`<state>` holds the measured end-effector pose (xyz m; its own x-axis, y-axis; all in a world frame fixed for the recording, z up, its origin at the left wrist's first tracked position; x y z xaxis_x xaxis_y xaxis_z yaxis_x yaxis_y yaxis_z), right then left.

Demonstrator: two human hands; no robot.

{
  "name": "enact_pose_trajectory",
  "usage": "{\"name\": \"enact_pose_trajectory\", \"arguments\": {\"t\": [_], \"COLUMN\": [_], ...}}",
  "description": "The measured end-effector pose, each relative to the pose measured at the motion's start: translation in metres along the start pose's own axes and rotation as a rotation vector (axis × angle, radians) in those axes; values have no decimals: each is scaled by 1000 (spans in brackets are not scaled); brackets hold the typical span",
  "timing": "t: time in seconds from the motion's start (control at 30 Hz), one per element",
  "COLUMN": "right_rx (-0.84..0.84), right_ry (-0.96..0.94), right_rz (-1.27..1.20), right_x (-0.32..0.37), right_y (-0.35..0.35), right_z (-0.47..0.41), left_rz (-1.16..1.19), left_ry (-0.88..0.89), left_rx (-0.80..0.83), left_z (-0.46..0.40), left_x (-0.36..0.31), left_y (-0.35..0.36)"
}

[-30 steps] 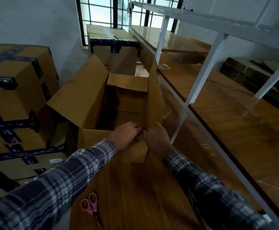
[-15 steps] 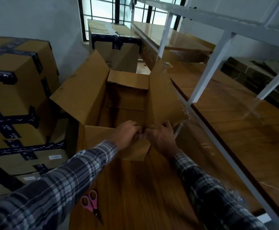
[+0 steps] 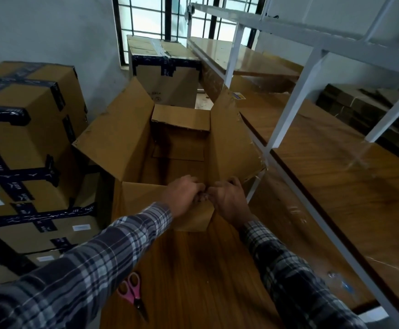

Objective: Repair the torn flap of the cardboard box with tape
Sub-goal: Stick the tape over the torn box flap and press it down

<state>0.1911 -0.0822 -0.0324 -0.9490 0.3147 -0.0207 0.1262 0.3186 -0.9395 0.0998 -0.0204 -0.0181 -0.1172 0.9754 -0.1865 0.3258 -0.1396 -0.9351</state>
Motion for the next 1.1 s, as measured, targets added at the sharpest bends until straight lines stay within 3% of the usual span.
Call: {"name": "enact_pose_trajectory", "arguments": {"t": [0.2, 0.4, 0.87, 1.1], "right_rx": [-97, 16, 11, 42], "right_ry": [-38, -42, -86, 8], "right_rz": [-141, -103, 5, -137], "right_x": [4, 3, -4, -10], "right_y": [-6, 0, 3, -6], "right_z": [4, 0, 4, 6], "left_rz": [-12, 8, 26, 45], "left_ry": [-37, 0, -44, -82], "left_rx": [-24, 44, 15, -25], "left_z": [-2, 2, 13, 10], "left_x": [-1, 10, 30, 38], "left_y": [4, -1, -1, 0]}}
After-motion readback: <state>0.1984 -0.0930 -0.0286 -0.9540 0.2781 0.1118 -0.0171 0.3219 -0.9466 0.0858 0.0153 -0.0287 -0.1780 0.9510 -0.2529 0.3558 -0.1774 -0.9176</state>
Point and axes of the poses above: each hand's wrist, its own z-axis away from the middle knuckle, its own y-axis out of the palm, x = y × z, the point moved 9 cm from there along -z, towards the middle knuckle, and after that the axes turned 10 degrees about y, right-handed, at the moved point
